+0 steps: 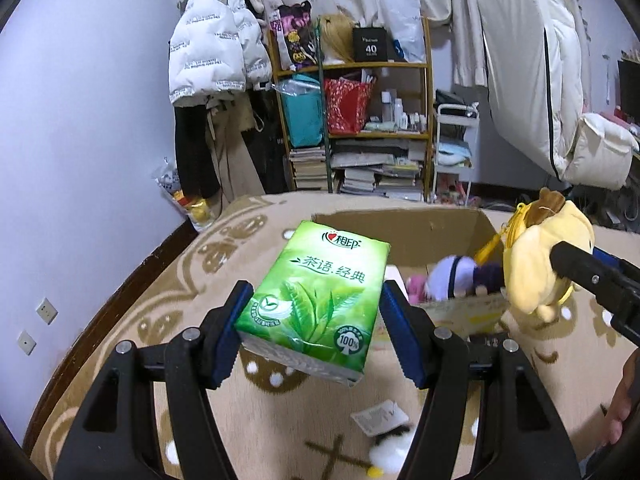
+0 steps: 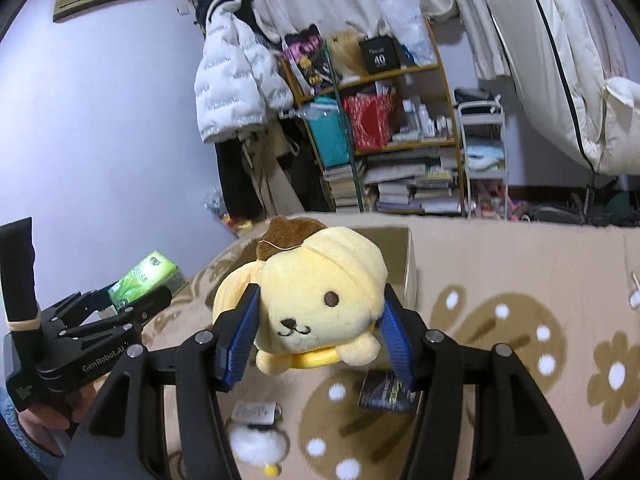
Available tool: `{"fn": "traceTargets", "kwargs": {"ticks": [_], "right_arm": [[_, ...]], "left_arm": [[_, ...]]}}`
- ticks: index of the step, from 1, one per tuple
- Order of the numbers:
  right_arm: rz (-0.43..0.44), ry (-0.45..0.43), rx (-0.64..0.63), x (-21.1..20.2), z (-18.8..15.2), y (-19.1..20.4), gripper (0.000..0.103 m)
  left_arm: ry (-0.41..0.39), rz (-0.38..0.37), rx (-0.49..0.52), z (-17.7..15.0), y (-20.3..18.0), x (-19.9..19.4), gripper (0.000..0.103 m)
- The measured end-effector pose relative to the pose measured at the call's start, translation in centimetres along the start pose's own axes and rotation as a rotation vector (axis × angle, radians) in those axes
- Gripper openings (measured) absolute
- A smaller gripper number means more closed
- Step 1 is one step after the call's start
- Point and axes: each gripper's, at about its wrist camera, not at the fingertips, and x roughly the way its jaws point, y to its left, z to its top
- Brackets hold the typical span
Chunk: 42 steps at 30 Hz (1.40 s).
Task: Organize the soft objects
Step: 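Lift the green tissue pack with left tool while right tool lifts dog plush, then open both tools over the box to drop tissue pack and dog plush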
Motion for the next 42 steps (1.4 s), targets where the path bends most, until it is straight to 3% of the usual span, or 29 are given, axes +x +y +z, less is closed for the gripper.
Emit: {"fn": "traceTargets", "kwargs": {"ticks": [10, 21, 25, 34, 42], "right_arm": [[0.022, -0.065, -0.078, 2.3, 1.9, 1.2, 0.061], [0.026, -0.044, -0.083, 5.3, 1.9, 0.6, 0.062], [0.022, -0.029, -0.092, 6.5, 1.9, 0.2, 0.062], [0.016, 0.017, -0.07, 8.9, 1.9, -1.4, 0.07], [0.03, 0.052, -0.024, 9.5, 1.4, -2.7, 0.077]], "left_arm": [[-0.052, 0.006, -0.012, 2.2, 0.6, 2.7, 0.064], [-0.038, 0.01, 0.009, 2.5, -0.1, 6.1, 0.064], [-0.001, -0.018, 0.007, 2.3, -0.1, 7.5, 0.058], [0.084, -0.029, -0.014, 1.5, 0.2, 9.8, 0.058], [0.12, -0.03, -0.011, 1.1, 0.4, 10.1, 0.069]]}}
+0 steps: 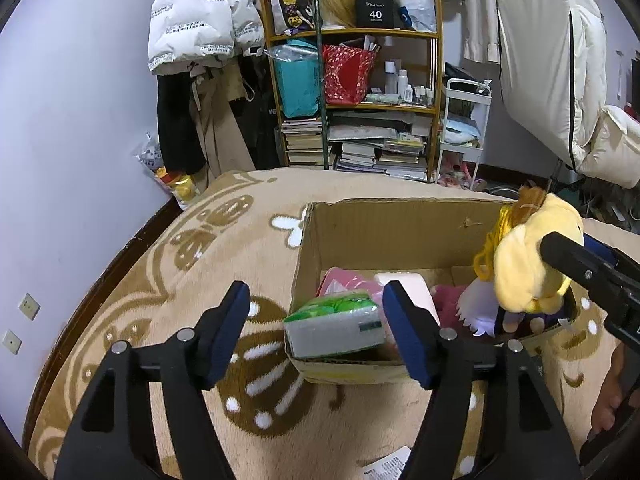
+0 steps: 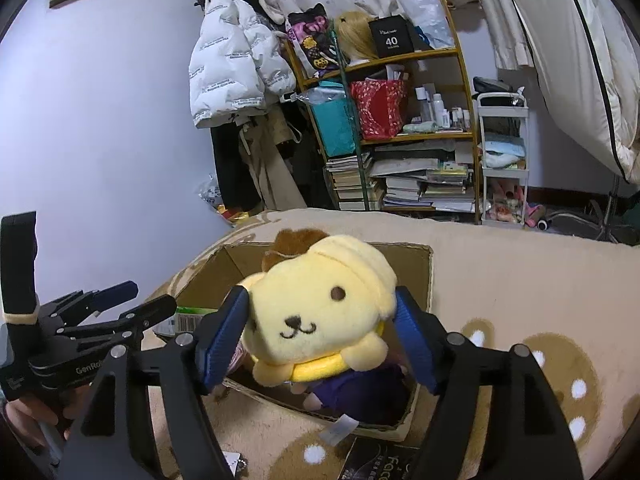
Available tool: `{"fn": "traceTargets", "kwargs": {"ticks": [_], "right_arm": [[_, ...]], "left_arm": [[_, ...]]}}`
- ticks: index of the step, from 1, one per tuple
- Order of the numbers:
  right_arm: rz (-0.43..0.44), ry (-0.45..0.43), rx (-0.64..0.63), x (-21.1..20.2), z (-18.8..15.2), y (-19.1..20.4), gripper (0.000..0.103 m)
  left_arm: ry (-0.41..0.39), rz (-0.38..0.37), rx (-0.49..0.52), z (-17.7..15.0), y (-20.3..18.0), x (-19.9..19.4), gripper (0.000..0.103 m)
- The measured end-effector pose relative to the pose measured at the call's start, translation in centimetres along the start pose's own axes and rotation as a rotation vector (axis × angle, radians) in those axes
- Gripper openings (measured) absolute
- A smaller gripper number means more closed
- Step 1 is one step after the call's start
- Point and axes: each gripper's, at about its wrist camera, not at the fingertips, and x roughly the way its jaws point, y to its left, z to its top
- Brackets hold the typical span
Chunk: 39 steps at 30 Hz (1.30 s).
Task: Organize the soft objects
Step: 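Open both tools over the box to drop tissue pack and dog plush, then lower left tool onto white penguin plush while right tool approaches black Face pack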
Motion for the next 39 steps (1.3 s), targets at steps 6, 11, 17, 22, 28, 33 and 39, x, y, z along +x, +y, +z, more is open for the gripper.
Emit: {"fn": "traceTargets", "kwargs": {"ticks": [6, 11, 17, 22, 28, 33, 39], "right_arm": [[0.016, 0.008, 0.031, -0.1, 0.0, -0.6, 0.077], [0.009, 0.012, 0.03, -0.6, 0.1, -0.5, 0.078], [-0.009, 0.006, 0.042, -1.8, -0.1, -0.3, 0.093], [-0.033, 0.0, 0.044, -3.2, 0.0, -0.2, 0.103], [-0.051, 0.006, 0.051, -4.9, -0.1, -0.2, 0.103], [-0.069, 0.003, 0.043, -6.6, -0.4, 0.2, 0.103], [-0.062, -0.002, 0.042, -8.7, -0.9, 0.8, 0.103]], "left_arm": [[0.011, 0.001, 0.0, -0.1, 0.2, -0.4, 0.08], [0.034, 0.005, 0.001, -0.5, 0.3, -0.8, 0.088], [0.035, 0.032, -0.004, -0.8, 0.4, -1.7, 0.091], [0.006, 0.045, -0.025, -0.7, 0.7, -3.5, 0.097], [-0.005, 0.045, -0.042, -0.9, 0.9, -5.8, 0.099], [-0.012, 0.051, -0.04, -1.2, 0.7, -7.7, 0.099], [0.003, 0.044, -0.045, -1.5, 0.2, -9.8, 0.099]]}}
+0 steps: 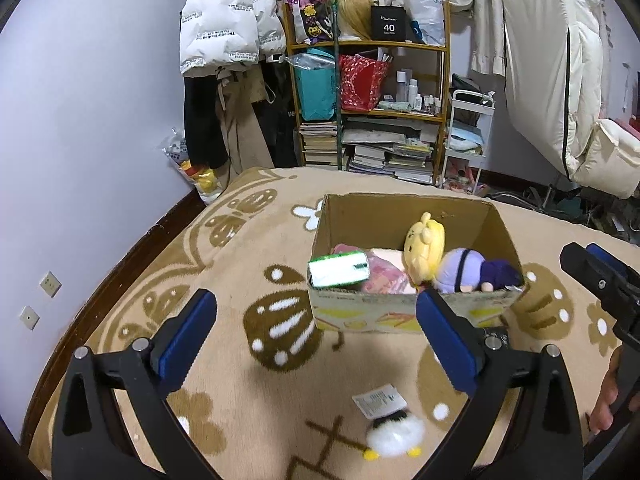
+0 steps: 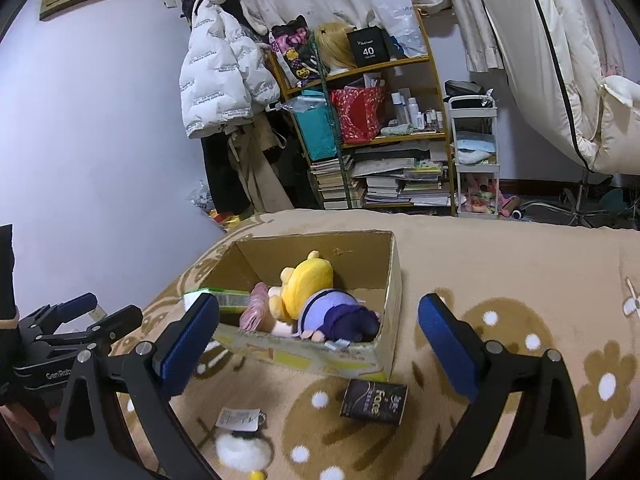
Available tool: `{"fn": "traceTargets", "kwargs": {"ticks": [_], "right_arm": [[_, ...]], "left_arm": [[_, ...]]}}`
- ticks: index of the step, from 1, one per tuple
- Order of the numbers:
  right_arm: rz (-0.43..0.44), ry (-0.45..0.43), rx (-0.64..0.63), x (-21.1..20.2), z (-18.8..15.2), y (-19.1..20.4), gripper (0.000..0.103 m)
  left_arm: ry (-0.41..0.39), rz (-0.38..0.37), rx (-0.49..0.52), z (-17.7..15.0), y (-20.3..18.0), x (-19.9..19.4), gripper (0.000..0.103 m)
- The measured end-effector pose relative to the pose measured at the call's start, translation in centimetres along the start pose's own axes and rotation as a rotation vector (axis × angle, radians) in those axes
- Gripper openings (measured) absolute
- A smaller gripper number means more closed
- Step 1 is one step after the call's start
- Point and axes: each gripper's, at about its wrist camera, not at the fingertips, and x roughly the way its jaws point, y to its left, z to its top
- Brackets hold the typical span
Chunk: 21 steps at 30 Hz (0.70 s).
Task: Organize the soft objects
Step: 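Lower left tool onto white penguin plush while right tool approaches black Face pack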
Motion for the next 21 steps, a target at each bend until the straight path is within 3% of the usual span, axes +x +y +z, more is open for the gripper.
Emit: {"fn": "traceTargets", "kwargs": {"ticks": [11, 21], "right_arm": [[0.009, 0.041, 0.014, -1.9, -1.0, 0.4, 0.103], [0.0, 0.105, 0.042, -1.3, -2.3, -0.4, 0.103]], "left_arm": [[0.012, -0.017, 0.037, -1.9, -0.9, -2.9, 0.099], [0.085, -0.013, 0.029, -3.0, -0.9, -1.8, 0.099]]}}
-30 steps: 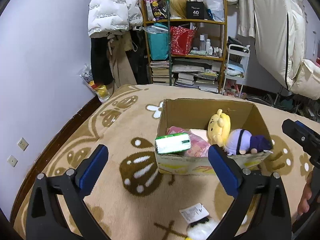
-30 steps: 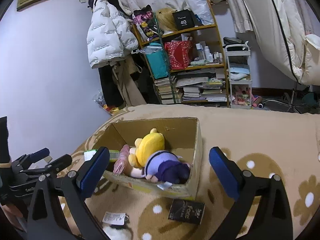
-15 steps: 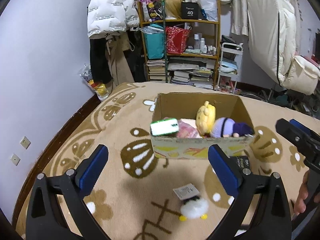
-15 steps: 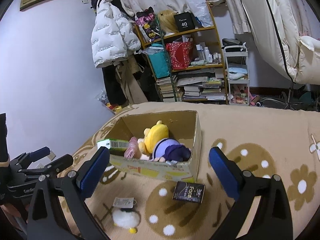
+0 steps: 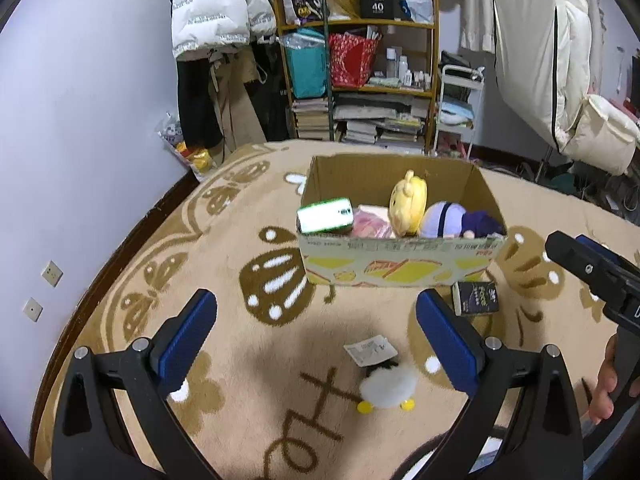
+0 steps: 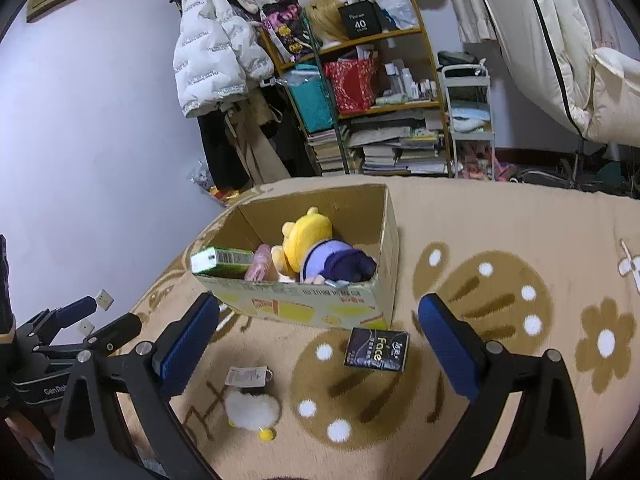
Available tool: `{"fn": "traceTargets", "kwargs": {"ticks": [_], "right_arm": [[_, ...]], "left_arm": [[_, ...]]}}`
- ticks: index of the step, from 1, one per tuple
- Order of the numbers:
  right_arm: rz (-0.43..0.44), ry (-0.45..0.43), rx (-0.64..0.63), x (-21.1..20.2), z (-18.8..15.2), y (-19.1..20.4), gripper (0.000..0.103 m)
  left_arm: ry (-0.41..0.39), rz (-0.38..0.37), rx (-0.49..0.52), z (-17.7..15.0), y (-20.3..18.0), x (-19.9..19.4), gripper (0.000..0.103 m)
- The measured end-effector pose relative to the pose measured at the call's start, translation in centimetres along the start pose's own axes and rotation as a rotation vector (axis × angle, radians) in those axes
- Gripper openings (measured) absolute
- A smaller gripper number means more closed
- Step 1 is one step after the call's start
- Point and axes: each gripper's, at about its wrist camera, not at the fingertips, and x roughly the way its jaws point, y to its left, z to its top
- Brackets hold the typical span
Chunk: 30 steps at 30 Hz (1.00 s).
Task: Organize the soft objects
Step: 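Lower left tool onto white penguin plush while right tool approaches black Face pack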
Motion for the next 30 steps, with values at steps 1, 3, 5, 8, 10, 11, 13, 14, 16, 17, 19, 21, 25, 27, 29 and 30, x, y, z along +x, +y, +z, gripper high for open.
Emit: {"fn": "traceTargets", "kwargs": {"ticks": [1, 3, 5, 8, 10, 11, 13, 14, 16, 17, 19, 21, 25, 27, 29, 30], "right_arm": [[-0.003, 0.006, 0.001, 0.1, 0.0, -0.1, 0.103], [-0.01, 0.024, 0.004, 0.6, -0.2, -0.4, 0.103], [-0.017, 0.041, 0.01, 1.1, -0.3, -0.5, 0.103], [-0.025, 0.072, 0.027, 2.0, -0.6, -1.1, 0.103], [-0.033, 0.095, 0.035, 2.8, -0.8, -1.3, 0.103], [-0.036, 0.106, 0.039, 3.1, -0.9, -1.4, 0.103], [-0.04, 0.139, 0.052, 3.9, -1.1, -1.7, 0.103], [-0.042, 0.151, 0.057, 4.2, -1.2, -1.8, 0.103], [-0.054, 0.182, 0.068, 5.1, -1.5, -2.1, 0.103], [-0.058, 0.191, 0.07, 5.4, -1.7, -2.2, 0.103], [-0.07, 0.217, 0.077, 6.3, -2.0, -2.5, 0.103], [-0.077, 0.235, 0.086, 7.0, -2.2, -2.8, 0.103], [-0.088, 0.275, 0.103, 8.6, -2.7, -3.3, 0.103], [-0.098, 0.299, 0.105, 9.3, -3.0, -3.4, 0.103], [-0.105, 0.324, 0.107, 10.1, -3.3, -3.6, 0.103], [-0.108, 0.333, 0.11, 10.4, -3.5, -3.7, 0.103]], "left_arm": [[0.011, 0.0, 0.002, -0.1, -0.1, 0.3, 0.099], [0.033, -0.002, 0.007, -0.5, -0.3, 0.9, 0.099], [0.058, -0.001, 0.01, -0.8, -0.5, 1.7, 0.099], [0.097, -0.005, 0.014, -1.3, -0.7, 3.1, 0.099], [0.121, -0.009, 0.014, -1.6, -0.9, 3.9, 0.099], [0.135, -0.012, 0.014, -1.7, -1.0, 4.4, 0.099], [0.155, -0.016, 0.012, -1.9, -1.2, 5.2, 0.099], [0.168, -0.017, 0.013, -2.1, -1.4, 5.7, 0.099], [0.191, -0.022, 0.012, -2.3, -1.6, 6.4, 0.099], [0.204, -0.028, 0.013, -2.4, -1.8, 6.7, 0.099], [0.227, -0.037, 0.013, -2.7, -2.0, 7.4, 0.099], [0.255, -0.046, 0.017, -3.0, -2.3, 8.1, 0.099], [0.308, -0.066, 0.017, -3.7, -2.7, 9.3, 0.099], [0.333, -0.07, 0.021, -4.0, -2.9, 9.9, 0.099], [0.357, -0.072, 0.027, -4.2, -3.1, 10.5, 0.099], [0.373, -0.076, 0.029, -4.4, -3.3, 10.9, 0.099]]}}
